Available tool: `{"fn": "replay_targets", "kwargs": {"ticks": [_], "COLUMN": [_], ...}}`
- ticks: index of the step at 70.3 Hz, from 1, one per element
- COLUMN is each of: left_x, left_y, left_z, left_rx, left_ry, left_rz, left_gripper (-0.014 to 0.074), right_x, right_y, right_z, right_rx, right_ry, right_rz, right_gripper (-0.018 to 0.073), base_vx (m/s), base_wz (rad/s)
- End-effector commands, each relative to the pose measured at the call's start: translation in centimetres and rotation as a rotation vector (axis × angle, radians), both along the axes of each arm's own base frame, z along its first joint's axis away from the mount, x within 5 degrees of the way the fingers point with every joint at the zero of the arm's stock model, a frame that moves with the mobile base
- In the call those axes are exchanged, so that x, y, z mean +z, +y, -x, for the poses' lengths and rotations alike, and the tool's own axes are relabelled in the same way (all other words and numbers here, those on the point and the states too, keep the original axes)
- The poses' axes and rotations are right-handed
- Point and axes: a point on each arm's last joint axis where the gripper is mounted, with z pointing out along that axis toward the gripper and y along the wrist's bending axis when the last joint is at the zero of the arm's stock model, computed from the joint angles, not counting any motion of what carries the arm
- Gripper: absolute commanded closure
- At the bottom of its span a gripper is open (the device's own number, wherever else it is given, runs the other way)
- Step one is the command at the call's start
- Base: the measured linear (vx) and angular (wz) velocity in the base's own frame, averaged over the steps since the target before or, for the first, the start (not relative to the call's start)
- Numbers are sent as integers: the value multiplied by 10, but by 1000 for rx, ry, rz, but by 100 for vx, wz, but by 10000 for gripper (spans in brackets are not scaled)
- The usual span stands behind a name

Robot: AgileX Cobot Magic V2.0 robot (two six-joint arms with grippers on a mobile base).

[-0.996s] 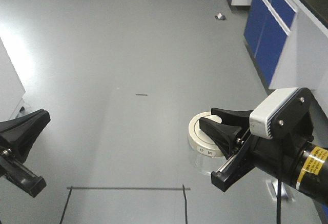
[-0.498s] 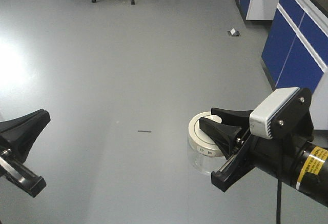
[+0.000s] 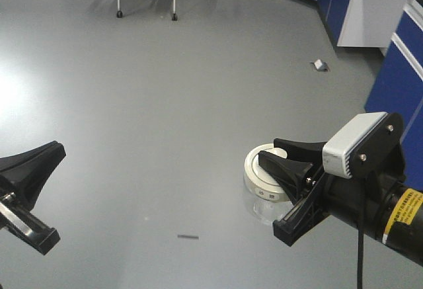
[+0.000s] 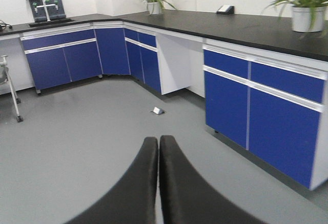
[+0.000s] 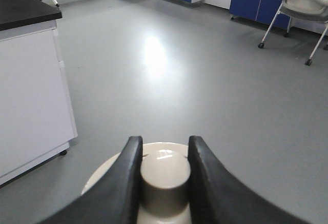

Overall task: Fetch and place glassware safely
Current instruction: 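Hold the jar in the right gripper while the base turns away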

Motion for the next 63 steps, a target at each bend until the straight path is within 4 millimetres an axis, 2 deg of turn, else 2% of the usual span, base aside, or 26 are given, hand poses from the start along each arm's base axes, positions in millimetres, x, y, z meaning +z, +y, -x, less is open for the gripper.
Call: {"fn": "replay_targets", "kwargs": {"ticks": [1,34,63], "left_x": [14,14,14], "left_y": [-3,-3,-3], "left_z": [-1,-1,-1], "left_rx": [-30,-31,-31], "left_ry": [-63,-60,-61], "left_rz": [64,63,63], "left_gripper": [603,603,603], "right_x": [20,20,20], "right_y": [4,4,3], "right_z": [2,2,2], "right_rx": [41,41,39], "right_ry": [-79,-79,-78], "right_rz": [-85,-85,-83], "right_gripper": [563,563,563], "base_vx": [70,71,72], "base_wz": [11,13,0]}}
